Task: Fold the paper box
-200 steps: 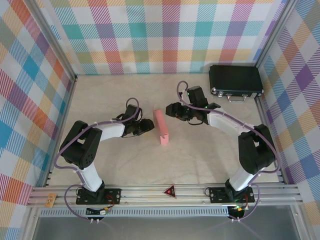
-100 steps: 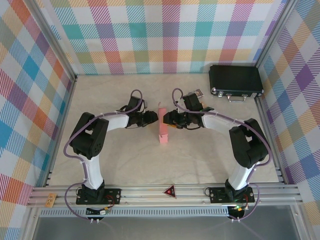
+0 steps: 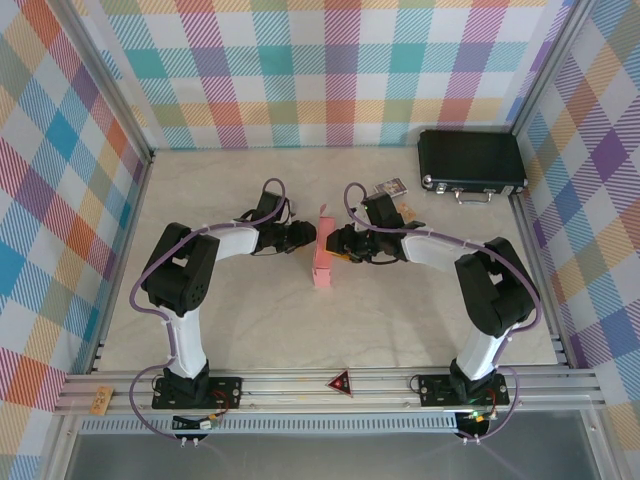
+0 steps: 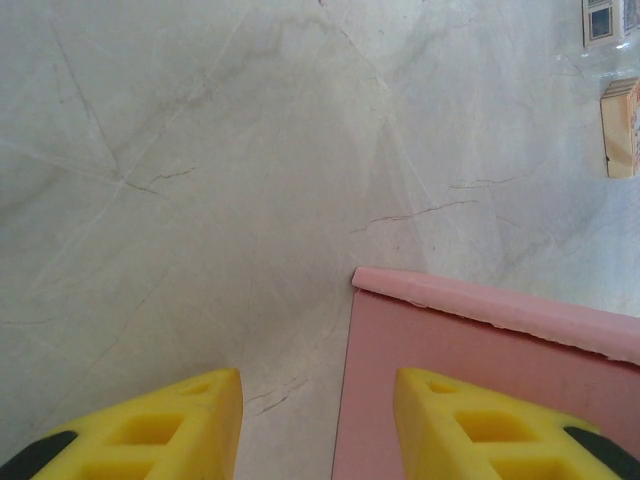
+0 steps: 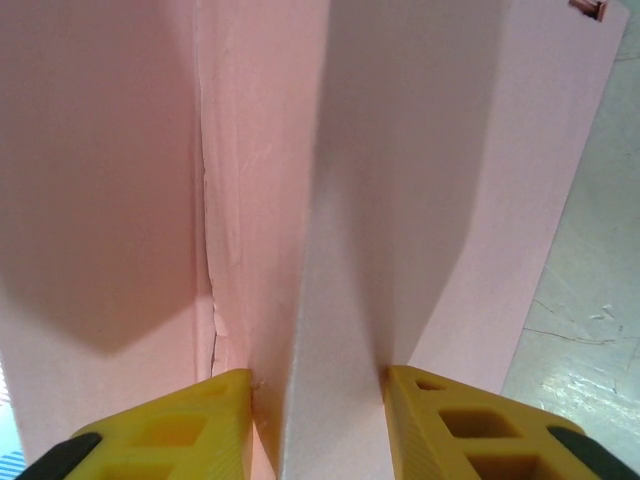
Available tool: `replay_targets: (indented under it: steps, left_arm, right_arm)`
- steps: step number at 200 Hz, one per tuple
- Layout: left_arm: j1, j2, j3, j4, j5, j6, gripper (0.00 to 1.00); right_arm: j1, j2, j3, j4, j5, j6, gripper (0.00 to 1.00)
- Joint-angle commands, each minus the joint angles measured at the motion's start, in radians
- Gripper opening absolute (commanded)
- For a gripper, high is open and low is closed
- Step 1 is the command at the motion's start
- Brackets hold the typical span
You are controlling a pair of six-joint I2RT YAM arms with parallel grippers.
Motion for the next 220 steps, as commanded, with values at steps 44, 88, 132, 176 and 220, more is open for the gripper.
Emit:
replay_targets:
  steps: [44, 88, 132, 176, 220]
  left_arm:
    - [0.004, -0.044, 0.016, -0.032, 0.0, 0.009, 0.44]
    - [0.004, -0.169, 0.001, -0.073, -0.095, 0.001, 0.47]
    - [-0.013, -0.312, 0.009, -0.188, -0.227, 0.046, 0.56]
    - [-0.113, -0.359, 0.082, -0.381, -0.342, 0.08, 0.82]
    - [-0.212, -0.301, 0.164, -0.505, -0.469, 0.1, 0.91]
  right_arm:
    - [0.011, -0.018, -0.041, -0.031, 0.083, 0.026, 0.39]
    - [0.011, -0.128, -0.015, -0.055, 0.141, -0.009, 0.5]
    - [0.007, -0.237, -0.016, -0.192, 0.308, -0.048, 0.54]
    - [-0.048, -0.324, -0.076, -0.281, 0.403, -0.104, 0.54]
    - [-0.104, -0.388, -0.131, -0.312, 0.418, -0.121, 0.54]
